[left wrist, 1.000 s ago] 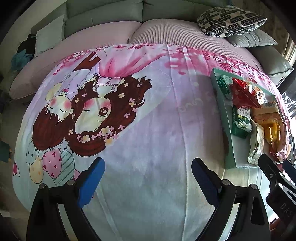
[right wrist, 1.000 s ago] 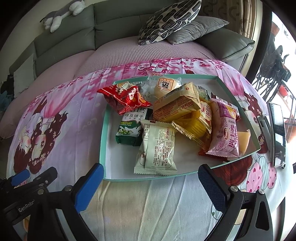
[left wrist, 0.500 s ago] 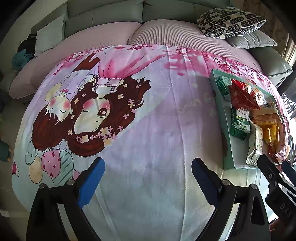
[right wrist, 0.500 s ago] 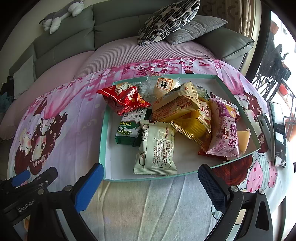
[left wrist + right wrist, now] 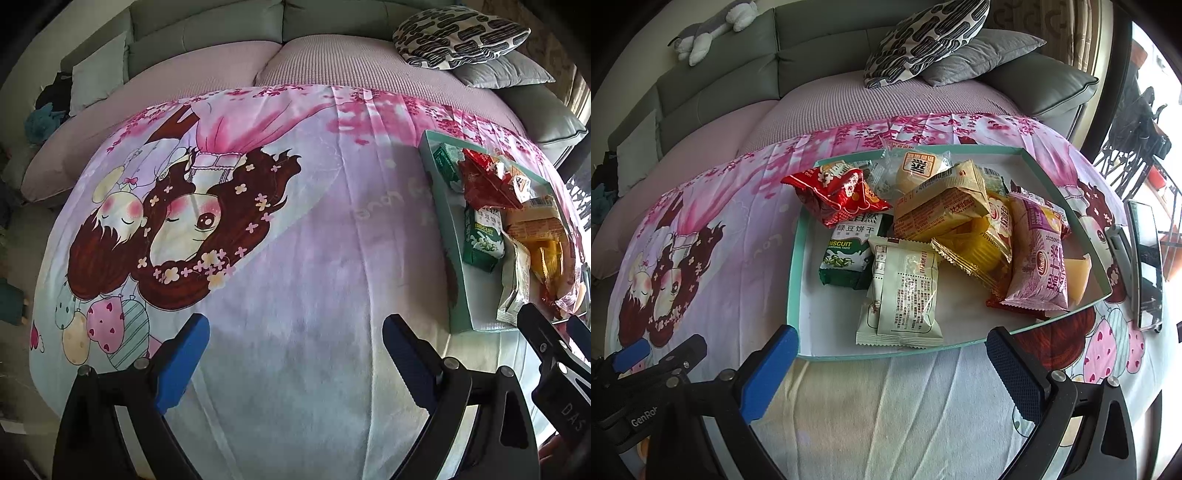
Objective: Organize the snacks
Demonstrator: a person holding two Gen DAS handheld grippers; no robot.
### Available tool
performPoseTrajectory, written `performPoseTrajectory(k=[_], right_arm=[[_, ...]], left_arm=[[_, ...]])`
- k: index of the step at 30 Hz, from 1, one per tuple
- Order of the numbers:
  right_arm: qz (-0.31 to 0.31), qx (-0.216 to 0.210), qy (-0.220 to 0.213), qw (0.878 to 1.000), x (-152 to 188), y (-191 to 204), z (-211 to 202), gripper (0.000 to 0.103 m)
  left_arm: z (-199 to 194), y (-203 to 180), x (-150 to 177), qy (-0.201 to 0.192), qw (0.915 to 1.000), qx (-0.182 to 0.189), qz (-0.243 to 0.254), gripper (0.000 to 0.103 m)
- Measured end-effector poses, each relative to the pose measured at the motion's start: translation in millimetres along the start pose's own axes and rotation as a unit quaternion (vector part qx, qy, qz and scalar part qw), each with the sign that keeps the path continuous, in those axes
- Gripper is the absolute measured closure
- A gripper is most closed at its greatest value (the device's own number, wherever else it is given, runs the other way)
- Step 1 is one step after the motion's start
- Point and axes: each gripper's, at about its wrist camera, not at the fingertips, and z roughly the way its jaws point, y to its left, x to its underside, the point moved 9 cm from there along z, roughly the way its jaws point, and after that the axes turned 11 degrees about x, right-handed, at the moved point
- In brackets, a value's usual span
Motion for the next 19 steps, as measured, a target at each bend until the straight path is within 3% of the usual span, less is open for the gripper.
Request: performPoseTrajectory(k=[19], right_arm=[[-0.001,0.005,0.010,1.000,2.6,2.6,3.9,0.000]], left_arm=[[-0.2,-3.1,1.1,-0.003,1.0000,-0.001,0.007,0.008]])
